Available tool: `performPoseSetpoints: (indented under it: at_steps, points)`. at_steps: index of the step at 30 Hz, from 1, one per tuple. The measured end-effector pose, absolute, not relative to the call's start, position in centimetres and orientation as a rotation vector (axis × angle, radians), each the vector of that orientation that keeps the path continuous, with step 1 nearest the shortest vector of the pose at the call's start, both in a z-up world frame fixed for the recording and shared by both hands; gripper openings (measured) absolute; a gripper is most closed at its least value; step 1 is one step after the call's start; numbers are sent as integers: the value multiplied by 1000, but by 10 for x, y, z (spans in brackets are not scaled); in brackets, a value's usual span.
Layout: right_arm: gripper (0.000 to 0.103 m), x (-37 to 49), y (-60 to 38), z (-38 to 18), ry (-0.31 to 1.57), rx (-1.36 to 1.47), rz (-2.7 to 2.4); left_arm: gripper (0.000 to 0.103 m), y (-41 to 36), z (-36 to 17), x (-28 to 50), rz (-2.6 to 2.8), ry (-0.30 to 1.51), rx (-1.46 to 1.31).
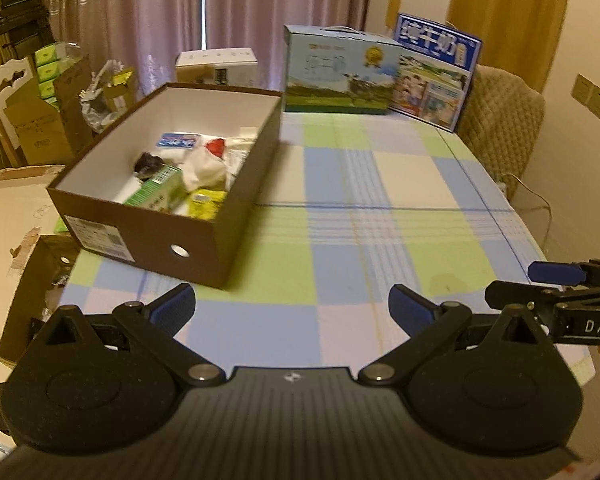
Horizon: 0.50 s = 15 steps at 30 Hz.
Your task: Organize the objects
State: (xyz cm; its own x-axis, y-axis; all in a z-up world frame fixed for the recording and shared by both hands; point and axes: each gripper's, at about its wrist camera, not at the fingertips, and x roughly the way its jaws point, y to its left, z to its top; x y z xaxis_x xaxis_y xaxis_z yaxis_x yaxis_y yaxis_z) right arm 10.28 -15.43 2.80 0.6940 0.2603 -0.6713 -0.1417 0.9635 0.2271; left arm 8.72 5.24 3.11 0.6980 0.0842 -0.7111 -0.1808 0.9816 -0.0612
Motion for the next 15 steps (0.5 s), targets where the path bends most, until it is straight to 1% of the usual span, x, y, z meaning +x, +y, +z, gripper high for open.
performPoseSetpoints:
  at_steps: [8, 15]
  points:
    - [80, 80, -171, 30, 777, 154, 206, 101, 16, 26, 74, 115, 795, -116]
    - [80, 70, -179, 29, 785, 148, 200, 101, 2, 22, 65, 111, 801, -118]
